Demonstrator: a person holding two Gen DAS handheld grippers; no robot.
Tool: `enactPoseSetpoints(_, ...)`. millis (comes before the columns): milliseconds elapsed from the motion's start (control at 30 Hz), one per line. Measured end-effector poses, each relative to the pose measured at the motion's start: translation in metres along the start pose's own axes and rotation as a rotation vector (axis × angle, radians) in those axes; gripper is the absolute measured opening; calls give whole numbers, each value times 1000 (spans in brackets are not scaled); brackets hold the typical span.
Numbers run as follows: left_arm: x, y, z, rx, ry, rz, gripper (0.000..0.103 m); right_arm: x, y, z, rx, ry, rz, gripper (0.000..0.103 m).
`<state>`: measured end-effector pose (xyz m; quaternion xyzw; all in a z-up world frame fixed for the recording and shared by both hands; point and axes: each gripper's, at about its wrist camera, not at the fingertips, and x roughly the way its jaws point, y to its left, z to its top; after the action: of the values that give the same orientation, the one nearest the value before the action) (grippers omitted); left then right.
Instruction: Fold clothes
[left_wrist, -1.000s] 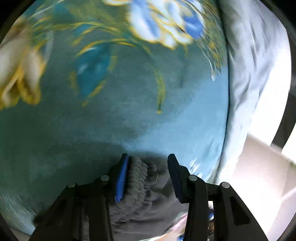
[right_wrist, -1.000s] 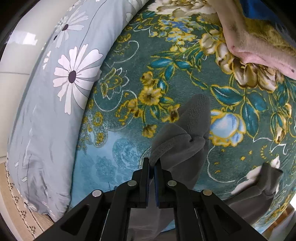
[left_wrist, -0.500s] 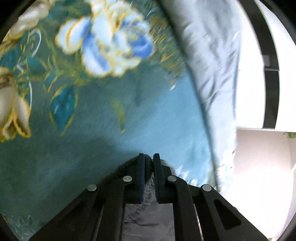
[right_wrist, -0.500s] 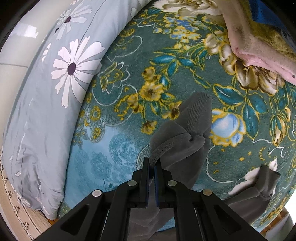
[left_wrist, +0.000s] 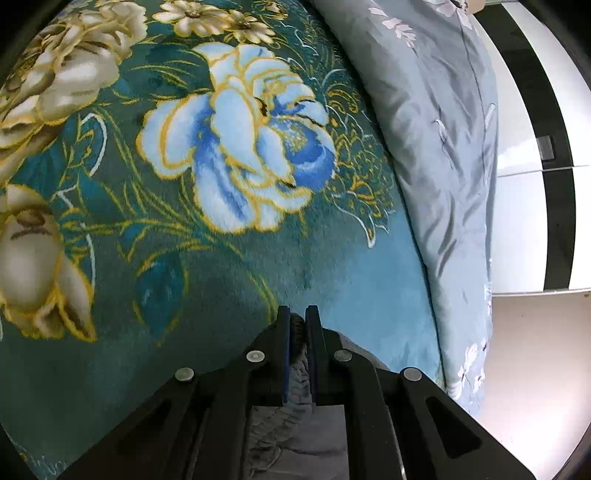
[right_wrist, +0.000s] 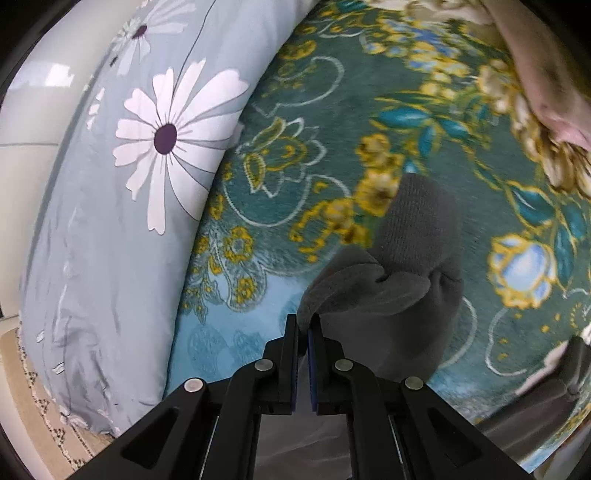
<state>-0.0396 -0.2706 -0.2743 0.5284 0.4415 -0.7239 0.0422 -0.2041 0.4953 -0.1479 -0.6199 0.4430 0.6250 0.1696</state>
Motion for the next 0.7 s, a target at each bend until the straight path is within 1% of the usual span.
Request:
enactPoseSetpoints(67,1,4,3,-14,-6,12,7,12,8,7,9,10,-32,5)
enactPoseSetpoints(133,0,7,6,-37,-28,19,0,23,15,13,13,15,-57,5)
enactPoseSetpoints(167,-2,9,9,-52,-42,20,0,28,18,15,13,17,-66,5)
enactPoseSetpoints(300,-1,16,21,-100,-55,37,0,46,27,19,-19,27,-110,5)
enactPoseSetpoints(333,-1,15,22,-94,-47,44,0,48,28,19,-22,32,-110,5)
enactPoseSetpoints(367,0,14,22,-90,-40,49,0,50,28,20,-24,37,-108,7)
enactPoseSetpoints(433,0,12,19,-93,-32,51,0,53,27,21,-31,52,-99,9)
enactPoseSetpoints(467,0,12,18,-100,-29,51,0,53,26,22,-37,63,-91,13)
enactPoseSetpoints(533,-2,13,14,-135,-34,45,0,50,24,24,-46,84,-21,35)
enactPoseSetpoints(567,-3,13,11,-155,-37,42,0,44,23,24,-51,88,26,55)
enactPoseSetpoints(600,-5,13,9,-176,-42,44,0,35,20,24,-63,76,56,57)
enactPoseSetpoints(700,-13,13,1,-234,-59,39,0,5,13,22,-103,32,139,57)
